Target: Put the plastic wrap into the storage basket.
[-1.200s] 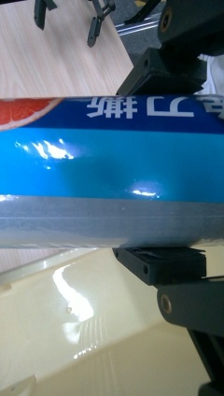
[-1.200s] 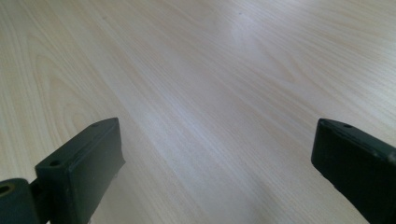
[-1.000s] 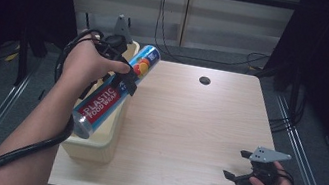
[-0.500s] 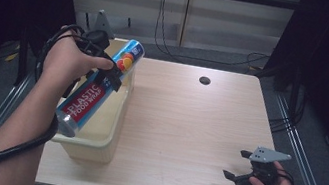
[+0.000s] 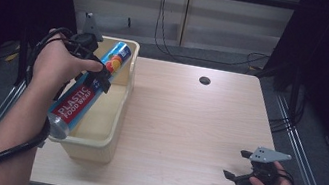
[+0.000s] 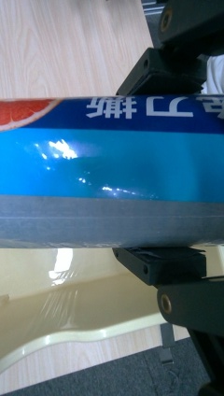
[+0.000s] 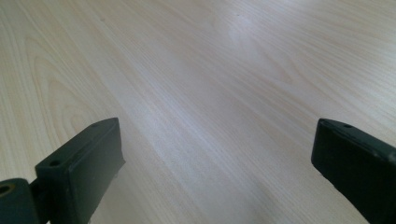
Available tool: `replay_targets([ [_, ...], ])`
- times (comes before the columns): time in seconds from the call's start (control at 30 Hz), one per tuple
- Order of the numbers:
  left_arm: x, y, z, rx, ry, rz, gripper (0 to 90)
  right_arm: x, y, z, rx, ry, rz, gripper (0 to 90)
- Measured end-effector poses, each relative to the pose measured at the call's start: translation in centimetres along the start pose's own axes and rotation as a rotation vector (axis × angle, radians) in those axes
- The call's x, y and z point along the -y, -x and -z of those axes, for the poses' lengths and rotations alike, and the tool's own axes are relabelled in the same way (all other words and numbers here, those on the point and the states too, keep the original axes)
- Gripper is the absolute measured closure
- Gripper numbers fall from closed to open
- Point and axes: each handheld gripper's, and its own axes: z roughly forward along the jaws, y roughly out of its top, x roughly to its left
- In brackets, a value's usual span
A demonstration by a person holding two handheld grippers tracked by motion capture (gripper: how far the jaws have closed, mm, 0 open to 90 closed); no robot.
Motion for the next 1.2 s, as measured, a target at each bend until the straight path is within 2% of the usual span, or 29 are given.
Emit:
replay_targets([
  [0.07,0.1,-0.1,-0.1,-0.004,0.005,0.008,32.2,0.0,0.0,0.0,0.005,0.0,-0.001,2.0],
  [0.17,0.3,-0.3,-0.3,-0.006,0.001,0.006,32.2,0.0,0.0,0.1,-0.004,-0.002,-0.003,2.0],
  [0.33,0.4,-0.5,-0.9,-0.016,-0.017,-0.005,32.3,0.0,0.0,0.1,0.009,-0.001,-0.001,2.0],
  [0.57,0.9,-1.2,-1.4,-0.014,-0.019,0.017,32.2,0.0,-0.1,0.0,0.002,-0.003,-0.001,2.0],
  [0.8,1.3,-1.9,-2.0,-0.035,-0.026,0.008,32.2,0.0,-0.1,0.0,0.006,-0.002,0.002,2.0],
  [0.9,1.4,-2.1,-2.4,-0.031,-0.029,0.013,32.2,0.0,-0.1,0.0,0.001,-0.004,0.003,2.0],
  [1.0,1.5,-2.3,-2.9,-0.028,-0.039,0.001,32.2,0.0,-0.2,0.0,0.001,-0.005,0.005,2.0],
  [1.2,1.7,-2.7,-3.9,-0.023,-0.047,0.012,32.2,0.0,-0.2,-0.1,0.005,-0.006,0.006,2.0],
])
